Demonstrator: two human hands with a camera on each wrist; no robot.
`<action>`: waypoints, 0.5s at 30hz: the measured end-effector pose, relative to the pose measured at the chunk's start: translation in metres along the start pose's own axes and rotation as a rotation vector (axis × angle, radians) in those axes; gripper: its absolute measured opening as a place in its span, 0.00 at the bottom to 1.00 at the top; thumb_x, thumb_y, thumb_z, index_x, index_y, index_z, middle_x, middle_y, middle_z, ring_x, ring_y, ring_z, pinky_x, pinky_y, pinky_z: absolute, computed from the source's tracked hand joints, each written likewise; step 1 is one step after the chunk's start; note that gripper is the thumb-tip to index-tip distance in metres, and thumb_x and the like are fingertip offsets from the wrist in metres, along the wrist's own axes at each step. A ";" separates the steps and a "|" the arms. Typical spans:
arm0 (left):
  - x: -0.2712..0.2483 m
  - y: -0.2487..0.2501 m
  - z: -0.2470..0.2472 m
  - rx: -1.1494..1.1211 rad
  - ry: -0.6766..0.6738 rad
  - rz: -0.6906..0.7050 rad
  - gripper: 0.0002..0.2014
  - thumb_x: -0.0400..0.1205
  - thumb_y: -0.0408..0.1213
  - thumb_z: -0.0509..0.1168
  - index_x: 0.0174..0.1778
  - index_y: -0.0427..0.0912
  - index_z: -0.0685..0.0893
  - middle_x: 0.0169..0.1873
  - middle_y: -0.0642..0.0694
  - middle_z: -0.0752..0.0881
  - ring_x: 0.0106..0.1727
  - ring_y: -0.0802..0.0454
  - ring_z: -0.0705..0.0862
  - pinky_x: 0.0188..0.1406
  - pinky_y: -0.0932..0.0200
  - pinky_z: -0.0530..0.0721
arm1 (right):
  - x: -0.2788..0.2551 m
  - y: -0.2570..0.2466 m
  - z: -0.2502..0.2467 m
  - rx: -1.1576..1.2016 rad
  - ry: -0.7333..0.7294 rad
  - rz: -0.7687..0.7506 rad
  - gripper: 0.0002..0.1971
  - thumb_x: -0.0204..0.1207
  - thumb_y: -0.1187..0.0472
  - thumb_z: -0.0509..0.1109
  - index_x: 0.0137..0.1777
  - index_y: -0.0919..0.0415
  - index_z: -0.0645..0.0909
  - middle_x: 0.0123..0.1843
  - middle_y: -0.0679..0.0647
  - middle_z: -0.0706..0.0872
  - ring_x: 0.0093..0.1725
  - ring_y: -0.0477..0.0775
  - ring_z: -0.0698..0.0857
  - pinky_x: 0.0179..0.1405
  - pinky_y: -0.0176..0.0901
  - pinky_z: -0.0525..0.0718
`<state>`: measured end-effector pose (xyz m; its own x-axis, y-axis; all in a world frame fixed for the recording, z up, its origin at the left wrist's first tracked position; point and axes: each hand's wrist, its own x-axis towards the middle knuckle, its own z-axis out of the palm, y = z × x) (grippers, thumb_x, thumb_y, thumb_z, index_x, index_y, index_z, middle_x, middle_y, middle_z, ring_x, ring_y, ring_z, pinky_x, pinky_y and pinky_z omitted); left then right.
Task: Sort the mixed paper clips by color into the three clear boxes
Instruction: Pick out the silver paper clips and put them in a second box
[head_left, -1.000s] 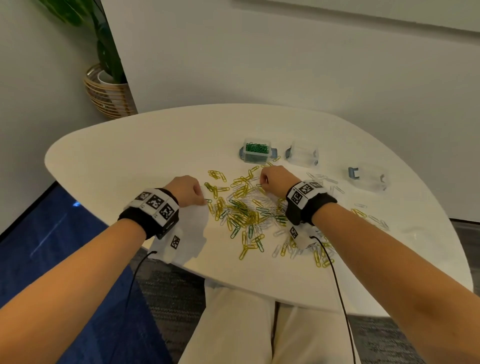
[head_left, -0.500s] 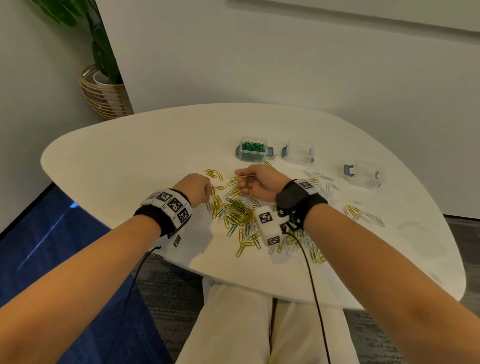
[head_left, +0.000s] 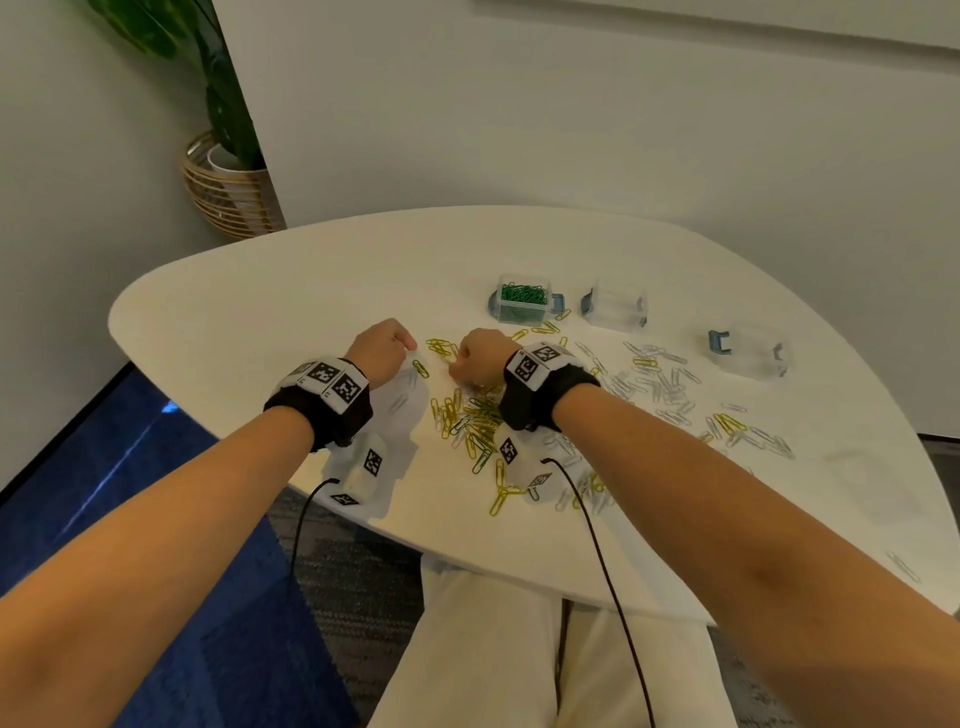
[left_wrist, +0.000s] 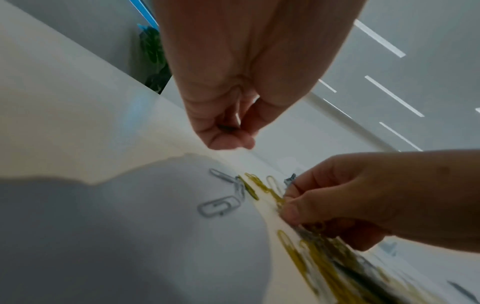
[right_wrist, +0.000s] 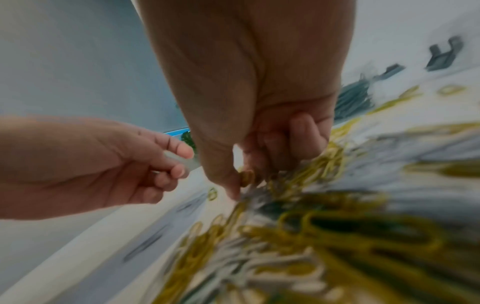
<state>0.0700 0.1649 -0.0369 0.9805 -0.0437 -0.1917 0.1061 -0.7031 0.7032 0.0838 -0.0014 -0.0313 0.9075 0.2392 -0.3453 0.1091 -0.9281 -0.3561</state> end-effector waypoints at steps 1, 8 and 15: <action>0.002 0.003 0.001 0.058 -0.021 0.020 0.12 0.83 0.28 0.51 0.53 0.34 0.80 0.56 0.34 0.82 0.57 0.37 0.79 0.51 0.53 0.74 | -0.002 0.007 -0.005 0.013 0.011 0.020 0.14 0.79 0.52 0.66 0.38 0.61 0.75 0.34 0.53 0.76 0.34 0.51 0.75 0.30 0.38 0.71; 0.012 0.004 0.004 0.515 -0.119 0.186 0.08 0.78 0.39 0.70 0.52 0.44 0.83 0.56 0.37 0.78 0.56 0.39 0.79 0.56 0.51 0.78 | -0.033 0.033 -0.031 -0.062 0.052 -0.014 0.14 0.74 0.56 0.74 0.51 0.68 0.83 0.50 0.59 0.84 0.48 0.56 0.81 0.41 0.42 0.80; 0.004 0.009 0.015 0.351 -0.122 0.248 0.05 0.78 0.34 0.67 0.47 0.38 0.84 0.50 0.43 0.86 0.53 0.46 0.82 0.46 0.62 0.74 | -0.061 0.034 0.001 -0.095 -0.073 -0.053 0.12 0.80 0.52 0.68 0.50 0.62 0.75 0.49 0.56 0.78 0.47 0.53 0.75 0.41 0.40 0.72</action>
<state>0.0720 0.1475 -0.0418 0.9402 -0.3102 -0.1407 -0.2134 -0.8583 0.4668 0.0318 -0.0471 -0.0237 0.8681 0.3054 -0.3914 0.1972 -0.9357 -0.2927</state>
